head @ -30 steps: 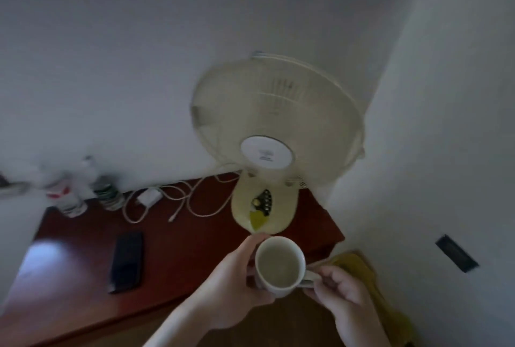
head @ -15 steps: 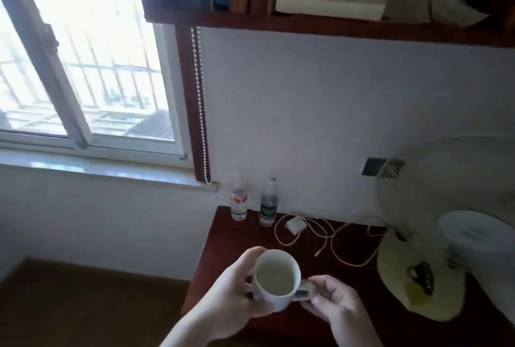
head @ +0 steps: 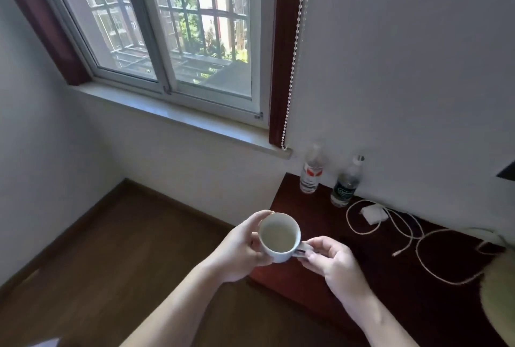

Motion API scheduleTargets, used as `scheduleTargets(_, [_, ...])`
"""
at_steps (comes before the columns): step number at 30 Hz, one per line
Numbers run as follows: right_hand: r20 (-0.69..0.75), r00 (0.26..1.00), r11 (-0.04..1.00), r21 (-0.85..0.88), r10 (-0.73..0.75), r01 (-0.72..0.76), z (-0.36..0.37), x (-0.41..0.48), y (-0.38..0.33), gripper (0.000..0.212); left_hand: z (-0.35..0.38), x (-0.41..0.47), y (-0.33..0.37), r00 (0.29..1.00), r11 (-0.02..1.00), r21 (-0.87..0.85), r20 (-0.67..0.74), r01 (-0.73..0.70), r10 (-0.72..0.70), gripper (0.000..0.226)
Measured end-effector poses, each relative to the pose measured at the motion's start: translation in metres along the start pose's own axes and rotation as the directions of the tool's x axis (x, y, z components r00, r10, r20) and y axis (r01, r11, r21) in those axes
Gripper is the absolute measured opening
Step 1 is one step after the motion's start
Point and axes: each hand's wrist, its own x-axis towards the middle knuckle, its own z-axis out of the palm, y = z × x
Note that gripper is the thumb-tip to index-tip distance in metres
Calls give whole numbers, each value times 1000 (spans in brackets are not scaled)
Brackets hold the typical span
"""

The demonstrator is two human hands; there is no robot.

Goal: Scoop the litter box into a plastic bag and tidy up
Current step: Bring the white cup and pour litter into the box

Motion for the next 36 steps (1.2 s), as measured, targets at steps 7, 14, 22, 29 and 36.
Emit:
scheduleTargets(7, [-144, 984, 989, 117, 105, -89, 19, 36, 45, 20, -3, 46, -41, 996, 998, -23, 72, 55, -53, 65])
scheduleTargets(14, [-333, 930, 973, 216, 154, -83, 30, 68, 96, 17, 5, 94, -68, 975, 997, -29, 212, 73, -66, 63])
scheduleTargets(22, [-416, 889, 966, 241, 193, -97, 26, 100, 129, 16, 12, 142, -100, 953, 994, 26, 281, 107, -110, 77])
scheduleTargets(29, [-428, 881, 966, 233, 204, -111, 18, 117, 142, 16, 18, 167, -112, 945, 994, 20, 308, 103, -105, 78])
scheduleTargets(36, [-411, 887, 964, 237, 210, -119, 13, 130, 146, 16, 20, 183, -120, 942, 995, 35, 321, 96, -102, 77])
